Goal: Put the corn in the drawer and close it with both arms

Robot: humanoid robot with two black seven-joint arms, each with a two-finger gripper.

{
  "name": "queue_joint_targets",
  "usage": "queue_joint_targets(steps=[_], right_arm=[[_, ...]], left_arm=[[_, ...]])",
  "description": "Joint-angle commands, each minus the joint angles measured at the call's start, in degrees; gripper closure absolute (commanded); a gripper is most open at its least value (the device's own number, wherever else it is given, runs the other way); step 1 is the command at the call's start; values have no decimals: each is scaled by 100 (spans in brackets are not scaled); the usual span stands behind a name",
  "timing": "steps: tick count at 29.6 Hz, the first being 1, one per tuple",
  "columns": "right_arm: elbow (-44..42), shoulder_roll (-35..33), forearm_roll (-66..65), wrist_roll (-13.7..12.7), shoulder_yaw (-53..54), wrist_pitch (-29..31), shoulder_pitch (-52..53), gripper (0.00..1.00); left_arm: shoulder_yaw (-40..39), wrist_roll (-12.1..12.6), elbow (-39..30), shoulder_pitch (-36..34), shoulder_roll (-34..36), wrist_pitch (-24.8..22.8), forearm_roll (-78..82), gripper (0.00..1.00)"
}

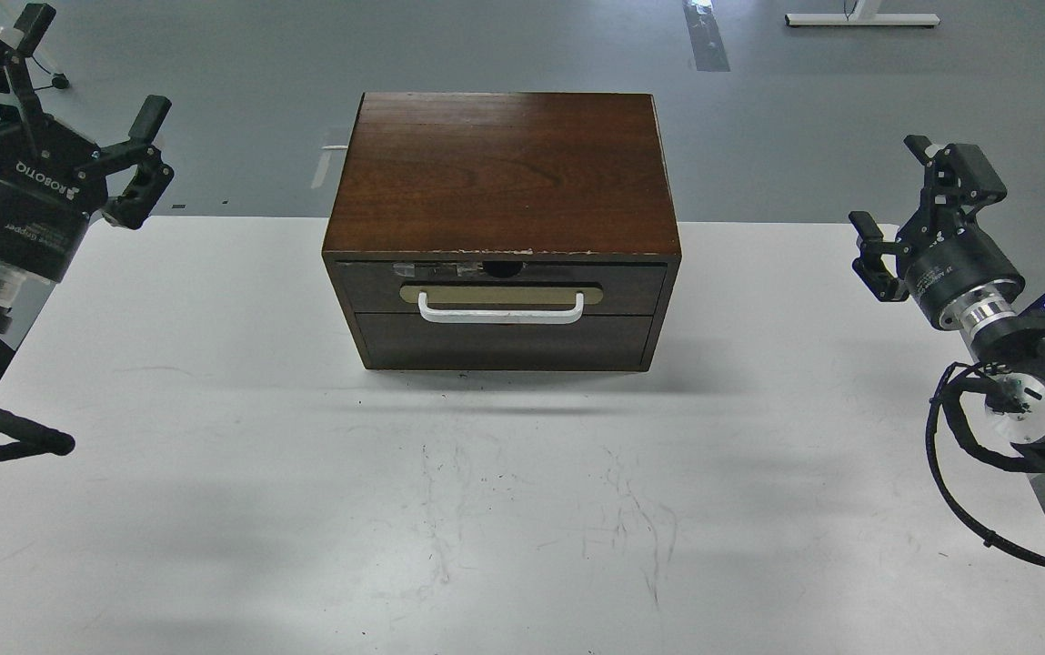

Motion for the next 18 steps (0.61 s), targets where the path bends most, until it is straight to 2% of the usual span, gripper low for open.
queue_joint_targets(steps=[1,5,7,9,11,18], right_arm=[[3,-3,-17,0,0,-22,-15,0],[3,-29,-26,0,-96,-23,-15,0],[-32,-12,-34,0,-123,-40,-15,0],[12,-3,-34,0,-141,-14,-24,0],[12,14,-34,0,-141,-14,-24,0],[-6,14,-34,0,-141,21,-33,0]], left_arm=[[-187,18,1,201,-167,-8,-10,0],[-443,70,1,430,-238,-8,-10,0],[-566,237,1,509,-255,-35,-10,0],[-645,535,9,649,-255,-183,-18,0],[-698,641,9,729,-281,-289,-27,0],[-795,686,27,878,-528,-351,-36,0]])
